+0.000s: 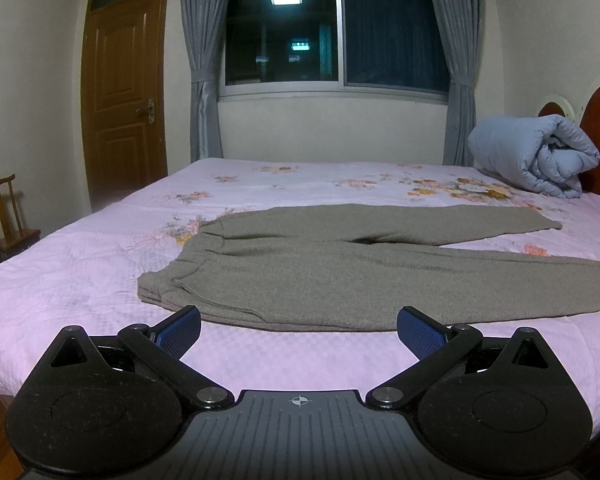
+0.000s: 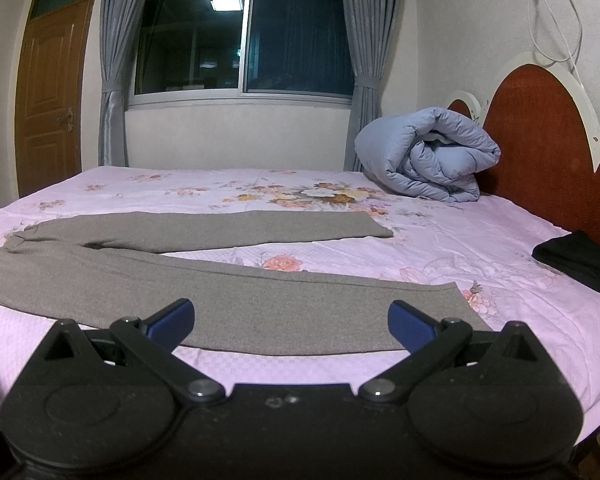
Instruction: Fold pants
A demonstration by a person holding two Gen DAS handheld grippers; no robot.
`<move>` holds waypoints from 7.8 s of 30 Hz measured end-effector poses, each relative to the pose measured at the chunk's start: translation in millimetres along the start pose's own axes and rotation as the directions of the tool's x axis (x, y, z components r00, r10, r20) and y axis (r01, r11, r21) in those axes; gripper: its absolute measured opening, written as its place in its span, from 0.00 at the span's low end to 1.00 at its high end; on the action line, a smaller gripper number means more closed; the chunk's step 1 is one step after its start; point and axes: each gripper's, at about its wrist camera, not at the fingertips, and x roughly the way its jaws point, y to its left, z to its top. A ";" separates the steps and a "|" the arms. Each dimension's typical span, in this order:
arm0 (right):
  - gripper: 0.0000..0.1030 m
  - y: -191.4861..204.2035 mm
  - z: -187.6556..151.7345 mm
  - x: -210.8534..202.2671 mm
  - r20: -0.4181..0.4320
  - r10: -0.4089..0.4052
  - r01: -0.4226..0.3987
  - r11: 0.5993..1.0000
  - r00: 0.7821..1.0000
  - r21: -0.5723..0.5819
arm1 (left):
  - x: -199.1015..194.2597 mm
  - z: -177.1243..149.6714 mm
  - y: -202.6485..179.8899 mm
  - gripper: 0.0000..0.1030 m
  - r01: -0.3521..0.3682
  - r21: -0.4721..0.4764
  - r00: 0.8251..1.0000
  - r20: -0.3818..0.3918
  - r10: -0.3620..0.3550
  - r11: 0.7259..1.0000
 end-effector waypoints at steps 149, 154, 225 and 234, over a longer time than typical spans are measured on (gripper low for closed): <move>0.86 131.7 127.5 406.9 -0.170 0.342 -0.356 0.932 0.924 -0.061 | 410.8 154.2 213.8 0.07 0.110 -0.421 0.970 -0.154 -0.190 0.901; 0.75 150.2 124.9 432.1 -0.218 0.398 -0.433 0.889 0.891 -0.150 | 405.0 153.4 208.5 0.07 0.077 -0.438 0.977 -0.146 -0.155 0.896; 0.00 128.6 161.5 390.0 -0.358 0.557 -0.658 0.689 0.749 -0.304 | 380.4 179.7 200.5 0.07 0.163 -0.205 0.963 -0.179 -0.201 0.965; 0.08 127.0 169.4 386.2 -0.346 0.510 -0.609 0.728 0.788 -0.315 | 358.6 178.4 204.7 0.07 0.263 -0.183 0.957 -0.078 -0.281 0.947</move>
